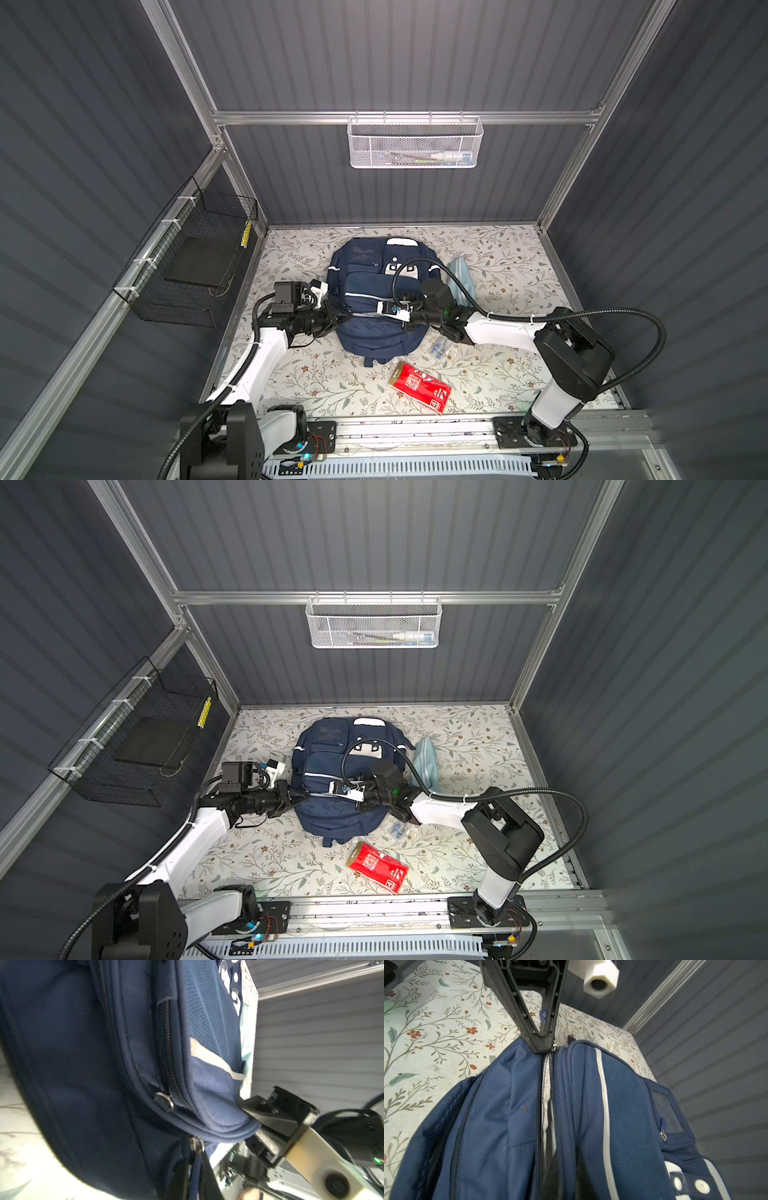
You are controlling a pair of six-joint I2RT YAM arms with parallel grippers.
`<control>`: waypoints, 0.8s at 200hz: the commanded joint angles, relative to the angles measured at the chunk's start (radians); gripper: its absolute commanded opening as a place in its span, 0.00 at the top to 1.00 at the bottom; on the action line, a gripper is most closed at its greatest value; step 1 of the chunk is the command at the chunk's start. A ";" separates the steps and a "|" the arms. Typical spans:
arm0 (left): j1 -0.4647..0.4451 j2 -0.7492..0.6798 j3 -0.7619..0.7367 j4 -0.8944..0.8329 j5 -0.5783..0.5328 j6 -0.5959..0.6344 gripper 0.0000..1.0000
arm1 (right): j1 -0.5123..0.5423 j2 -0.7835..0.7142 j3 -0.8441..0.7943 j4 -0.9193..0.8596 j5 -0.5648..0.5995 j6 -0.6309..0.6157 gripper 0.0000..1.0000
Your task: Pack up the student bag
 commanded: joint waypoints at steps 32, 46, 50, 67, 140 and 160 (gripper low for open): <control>-0.028 -0.260 -0.059 -0.087 -0.448 -0.058 1.00 | -0.049 0.014 0.018 0.073 0.025 0.048 0.91; -0.077 -0.322 -0.089 -0.099 -0.407 -0.115 1.00 | -0.006 0.031 0.044 0.074 0.063 0.040 0.77; -0.088 -0.338 -0.098 -0.096 -0.398 -0.132 1.00 | 0.010 0.035 0.050 0.075 0.086 0.031 0.73; -0.139 -0.393 -0.124 -0.071 -0.385 -0.200 1.00 | 0.085 0.059 0.064 0.130 0.181 0.021 0.61; -0.352 -0.320 -0.093 0.098 -0.399 -0.320 1.00 | 0.255 0.206 0.202 0.197 0.424 0.042 0.62; -0.366 -0.282 -0.083 0.106 -0.409 -0.296 1.00 | 0.258 0.215 0.216 0.169 0.462 0.044 0.90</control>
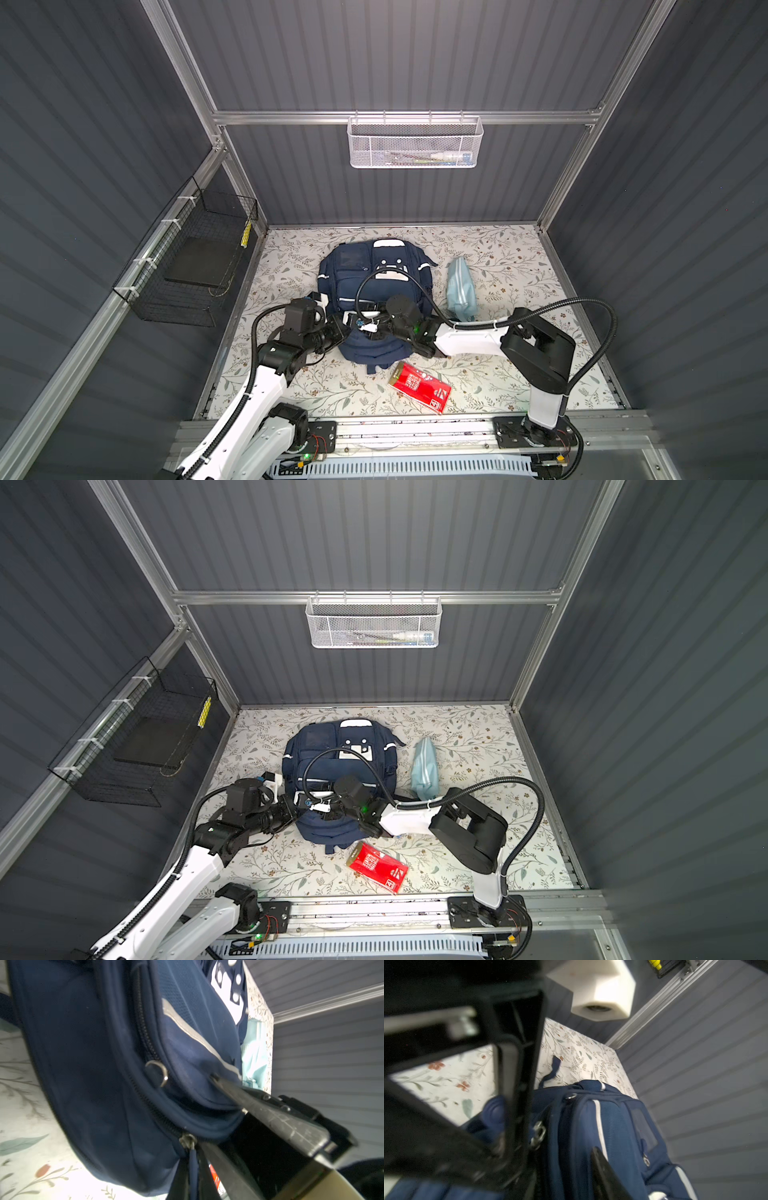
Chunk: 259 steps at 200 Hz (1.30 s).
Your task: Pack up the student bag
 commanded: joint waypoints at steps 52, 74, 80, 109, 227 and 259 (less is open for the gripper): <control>-0.035 0.081 0.081 -0.014 -0.132 0.145 0.84 | -0.138 -0.161 -0.151 -0.076 -0.276 0.031 1.00; -0.025 0.105 0.098 -0.062 -0.218 0.222 0.88 | -0.170 -0.207 -0.141 -0.203 -0.385 0.006 1.00; -0.010 0.111 0.112 -0.093 -0.257 0.250 0.90 | -0.173 -0.213 -0.140 -0.225 -0.399 0.000 1.00; 0.167 0.141 0.135 -0.153 -0.252 0.333 0.97 | -0.186 -0.225 -0.140 -0.277 -0.451 -0.003 1.00; 0.181 0.127 0.042 0.145 0.165 0.342 0.63 | -0.197 -0.190 -0.112 -0.225 -0.435 0.045 1.00; 0.042 0.032 -0.047 0.225 0.064 0.373 0.52 | -0.213 -0.191 -0.116 -0.199 -0.443 0.075 1.00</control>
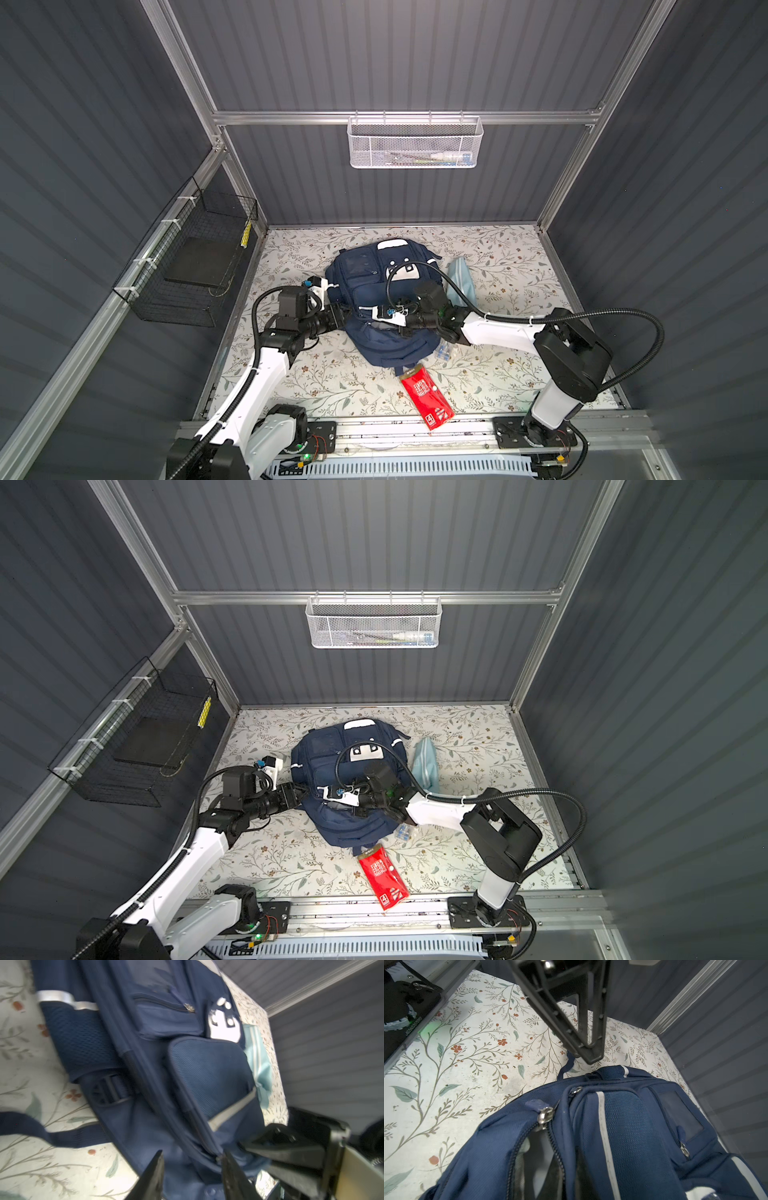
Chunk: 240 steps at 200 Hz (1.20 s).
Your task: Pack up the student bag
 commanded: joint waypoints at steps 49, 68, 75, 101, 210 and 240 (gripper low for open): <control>-0.152 -0.061 -0.204 0.282 -0.058 -0.003 0.53 | -0.040 -0.023 0.002 0.018 -0.055 0.072 1.00; -0.165 -0.027 -0.211 0.322 -0.051 0.006 0.45 | -0.041 -0.022 0.007 0.010 -0.060 0.076 1.00; -0.171 -0.021 -0.222 0.361 -0.046 -0.004 0.44 | -0.041 -0.021 0.008 0.011 -0.060 0.076 1.00; -0.193 -0.009 -0.262 0.489 -0.006 -0.032 0.40 | -0.043 -0.015 0.009 0.009 -0.054 0.081 1.00; -0.231 0.121 -0.185 0.514 0.029 0.052 0.77 | -0.041 -0.004 0.002 0.000 -0.050 0.094 1.00; -0.231 0.087 -0.198 0.432 -0.044 0.046 1.00 | -0.043 -0.015 -0.013 -0.002 -0.030 0.079 1.00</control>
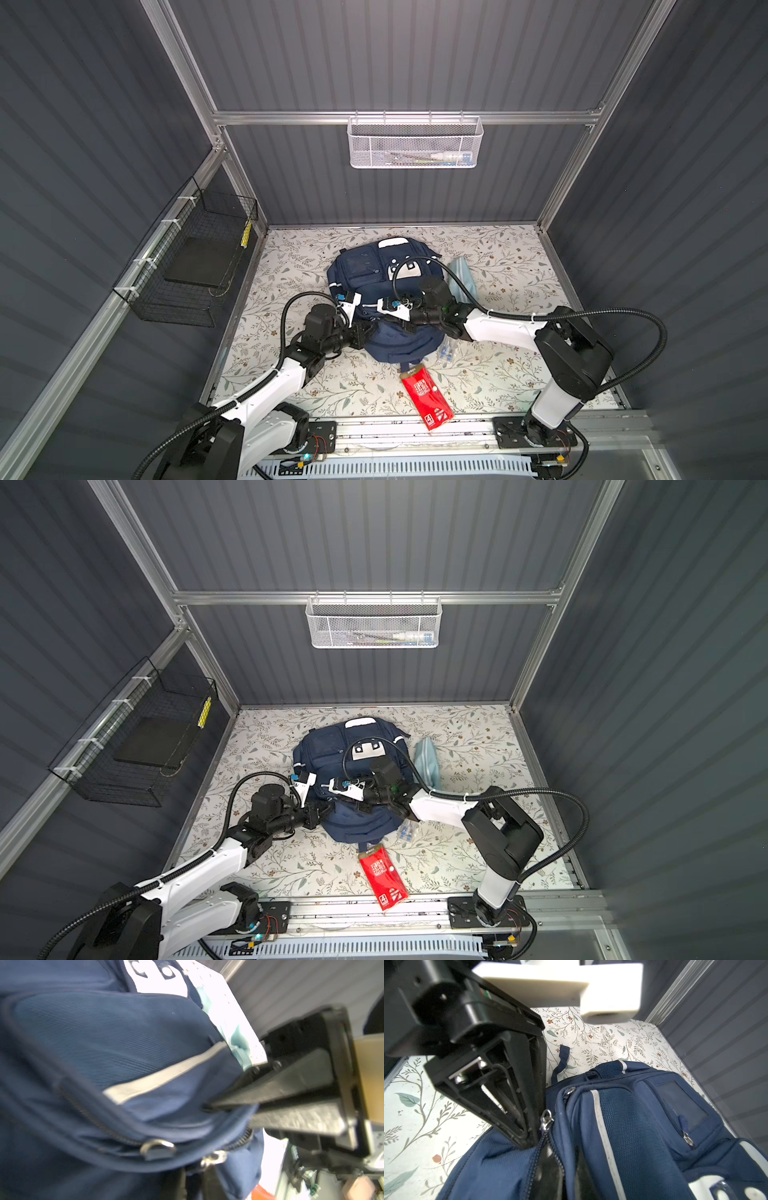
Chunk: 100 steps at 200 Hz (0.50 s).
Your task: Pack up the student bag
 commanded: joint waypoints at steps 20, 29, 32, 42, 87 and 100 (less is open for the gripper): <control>-0.004 -0.042 0.037 -0.189 -0.226 -0.023 1.00 | -0.001 -0.023 -0.018 0.004 0.018 0.015 1.00; -0.004 -0.038 0.046 -0.237 -0.277 -0.031 1.00 | -0.001 -0.028 -0.021 0.005 0.021 0.014 1.00; -0.004 -0.035 0.049 -0.249 -0.290 -0.033 1.00 | -0.001 -0.030 -0.022 0.007 0.021 0.015 1.00; -0.003 -0.017 0.062 -0.290 -0.334 -0.051 1.00 | -0.001 -0.037 -0.027 0.009 0.016 0.017 1.00; 0.132 0.142 0.145 -0.382 -0.396 -0.124 1.00 | -0.001 -0.069 -0.035 -0.034 -0.071 -0.011 1.00; 0.236 0.183 0.172 -0.358 -0.357 -0.115 1.00 | -0.001 -0.079 -0.037 -0.048 -0.093 -0.027 1.00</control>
